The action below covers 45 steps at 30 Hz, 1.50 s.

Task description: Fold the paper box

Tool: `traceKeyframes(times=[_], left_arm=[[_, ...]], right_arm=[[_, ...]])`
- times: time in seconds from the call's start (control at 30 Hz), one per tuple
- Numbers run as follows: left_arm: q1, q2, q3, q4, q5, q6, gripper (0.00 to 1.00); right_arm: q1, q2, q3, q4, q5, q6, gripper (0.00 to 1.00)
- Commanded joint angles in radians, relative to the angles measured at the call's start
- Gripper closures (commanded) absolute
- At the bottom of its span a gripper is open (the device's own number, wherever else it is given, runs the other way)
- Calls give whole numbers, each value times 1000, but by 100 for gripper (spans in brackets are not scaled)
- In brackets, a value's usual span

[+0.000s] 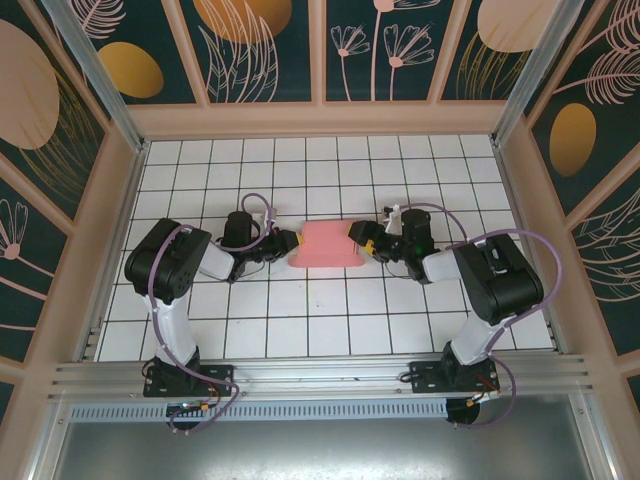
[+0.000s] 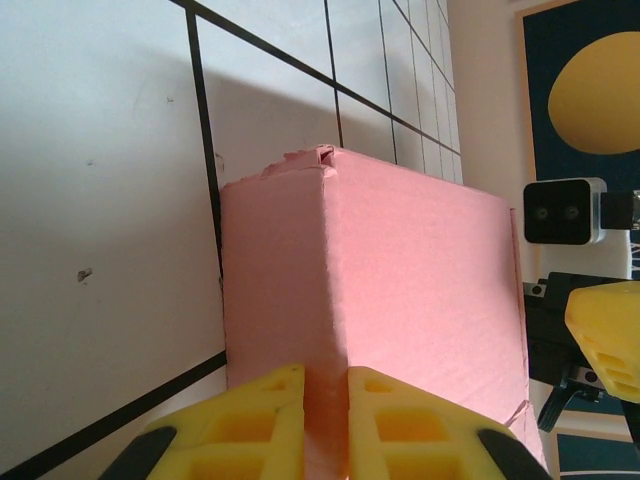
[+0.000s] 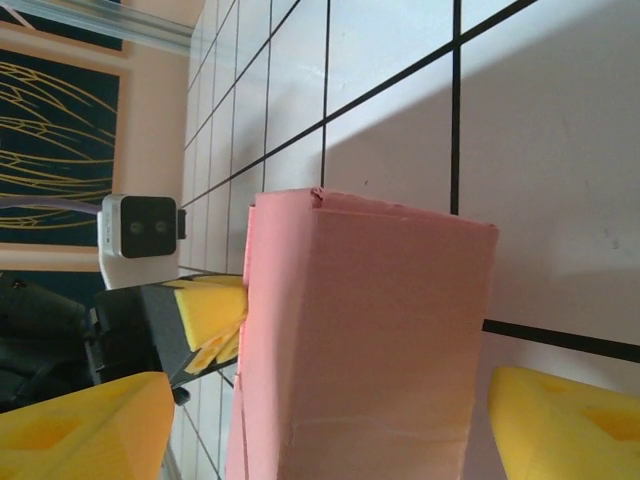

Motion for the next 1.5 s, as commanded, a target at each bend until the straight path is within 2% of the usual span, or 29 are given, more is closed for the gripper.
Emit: traceKeyframes(times=[0.0,0.07,0.17,0.33,0.43,0.6,0.67,0.7,0.77,0.87,0.93,1.03,1.1,1.17,1.3,1.37,1.47], left_arm=[[4,39,-17,-26,-1,-2,85],[5,38,-13,-32,2,2,85],[5,38,-5,-45,5,14,82],[4,23,16,-101,4,72,69],[4,6,33,-145,-6,113,57],[5,-54,40,-168,-62,172,37],[4,-113,27,-162,-119,207,21],[4,-142,21,-159,-151,224,9],[0,-213,12,-165,-220,277,1],[-18,-318,2,-192,-328,395,1],[-51,-386,-6,-216,-439,500,1],[-138,-493,-20,-214,-622,731,1],[-176,-528,-10,-206,-692,851,1],[-192,-550,3,-184,-726,943,1],[-197,-576,-5,-53,-774,1037,1],[-198,-577,-6,-17,-713,1116,1],[-221,-565,24,-52,-710,1238,3]], right_arm=[[-5,39,-19,124,-52,84,18],[-3,52,-20,159,-64,115,19],[1,67,-14,184,-76,149,25],[3,78,-5,181,-73,189,39],[3,77,-3,180,-70,202,47],[2,64,-7,176,-60,210,54],[1,52,-8,164,-54,205,55],[0,47,-8,160,-53,202,55],[-3,34,-7,150,-51,200,55],[-8,17,0,133,-53,195,54],[-14,4,5,119,-55,189,54],[-24,-20,12,98,-58,184,54],[-31,-38,16,83,-59,182,54],[-39,-59,25,64,-61,179,54],[-60,-106,48,11,-66,162,54],[-73,-132,57,-11,-68,160,54],[-94,-175,65,-30,-73,173,54]])
